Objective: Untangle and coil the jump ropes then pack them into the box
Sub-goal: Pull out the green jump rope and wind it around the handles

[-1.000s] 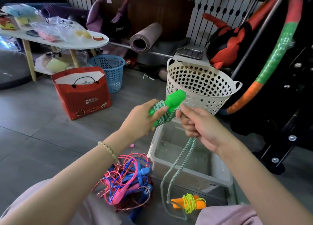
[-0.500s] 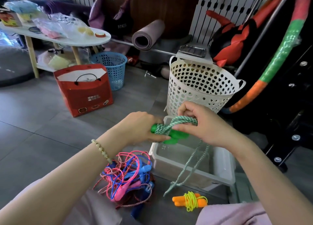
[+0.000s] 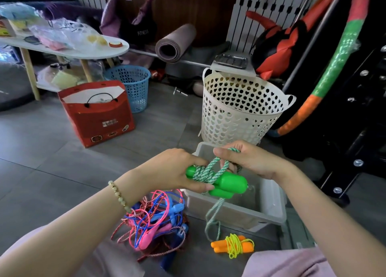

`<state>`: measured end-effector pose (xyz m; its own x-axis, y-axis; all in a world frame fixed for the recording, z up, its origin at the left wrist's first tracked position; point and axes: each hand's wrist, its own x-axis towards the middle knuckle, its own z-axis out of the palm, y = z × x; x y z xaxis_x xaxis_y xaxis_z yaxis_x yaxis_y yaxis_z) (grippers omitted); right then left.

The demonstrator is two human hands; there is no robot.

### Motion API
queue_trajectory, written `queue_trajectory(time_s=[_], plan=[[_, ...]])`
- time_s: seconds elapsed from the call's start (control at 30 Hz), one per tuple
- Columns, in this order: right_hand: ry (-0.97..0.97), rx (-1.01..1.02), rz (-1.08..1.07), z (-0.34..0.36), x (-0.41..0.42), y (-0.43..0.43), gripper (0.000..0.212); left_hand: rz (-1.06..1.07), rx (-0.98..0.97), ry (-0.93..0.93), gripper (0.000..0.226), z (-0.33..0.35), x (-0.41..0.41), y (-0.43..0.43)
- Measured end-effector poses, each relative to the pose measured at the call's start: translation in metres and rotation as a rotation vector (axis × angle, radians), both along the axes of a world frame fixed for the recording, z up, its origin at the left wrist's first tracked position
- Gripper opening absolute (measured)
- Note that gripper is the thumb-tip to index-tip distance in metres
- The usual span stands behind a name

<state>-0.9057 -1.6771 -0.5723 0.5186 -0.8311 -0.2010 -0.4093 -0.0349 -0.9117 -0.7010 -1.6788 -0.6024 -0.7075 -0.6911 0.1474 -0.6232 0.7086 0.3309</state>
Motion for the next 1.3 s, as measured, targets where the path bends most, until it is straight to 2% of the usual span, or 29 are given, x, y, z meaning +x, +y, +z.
queue_trajectory(time_s=[0.07,0.23,0.37,0.47,0.57,0.6,0.67,0.77,0.8,0.83,0.9,0.93,1.03,1.2,1.3], plan=[[0.058,-0.037,0.012,0.0,-0.004,-0.003,0.055,0.002,0.004,-0.029,0.044,-0.002,0.0,0.001],[0.067,-0.04,0.1,-0.001,-0.009,-0.005,0.019,-0.011,0.077,0.013,0.046,-0.01,-0.003,0.005],[0.123,-0.094,0.096,0.002,-0.005,-0.003,0.034,-0.001,0.171,0.11,0.032,-0.007,0.003,0.001],[-0.035,0.077,0.052,0.001,-0.001,0.001,0.031,0.006,0.227,0.173,0.031,-0.007,0.005,0.001],[-0.308,0.243,0.004,0.0,0.006,0.001,0.031,-0.029,0.468,0.464,0.039,-0.003,0.002,0.007],[-0.394,0.282,-0.002,0.002,0.009,0.0,0.036,-0.031,0.537,0.566,0.044,-0.001,0.001,0.008],[-0.537,0.358,-0.025,0.006,0.015,0.0,0.052,0.008,0.638,0.719,0.038,0.003,0.0,0.009],[-0.59,0.28,-0.011,0.005,0.022,0.001,0.078,0.135,0.735,0.836,0.037,0.009,-0.001,0.01],[-0.553,0.206,-0.033,0.002,0.022,0.001,0.088,0.186,0.752,0.866,0.039,0.009,-0.003,0.009],[-0.482,0.092,-0.061,0.0,0.022,0.003,0.087,0.239,0.767,0.896,0.04,0.01,-0.005,0.008],[-0.321,-0.233,-0.104,-0.005,0.028,0.006,0.038,0.334,0.803,0.962,0.044,0.012,-0.008,0.005],[-0.254,-0.328,-0.125,-0.007,0.03,0.006,0.022,0.372,0.823,1.004,0.045,0.013,-0.009,0.002],[-0.13,-0.42,-0.165,-0.016,0.032,0.002,0.027,0.436,0.819,1.071,0.045,0.013,-0.008,-0.001],[-0.019,-0.426,-0.13,-0.017,0.026,0.001,0.025,0.441,0.882,1.124,0.046,0.013,-0.009,-0.003],[0.331,-0.802,-0.199,-0.022,0.022,-0.004,0.022,0.454,0.899,1.162,0.044,0.012,-0.008,-0.007]])
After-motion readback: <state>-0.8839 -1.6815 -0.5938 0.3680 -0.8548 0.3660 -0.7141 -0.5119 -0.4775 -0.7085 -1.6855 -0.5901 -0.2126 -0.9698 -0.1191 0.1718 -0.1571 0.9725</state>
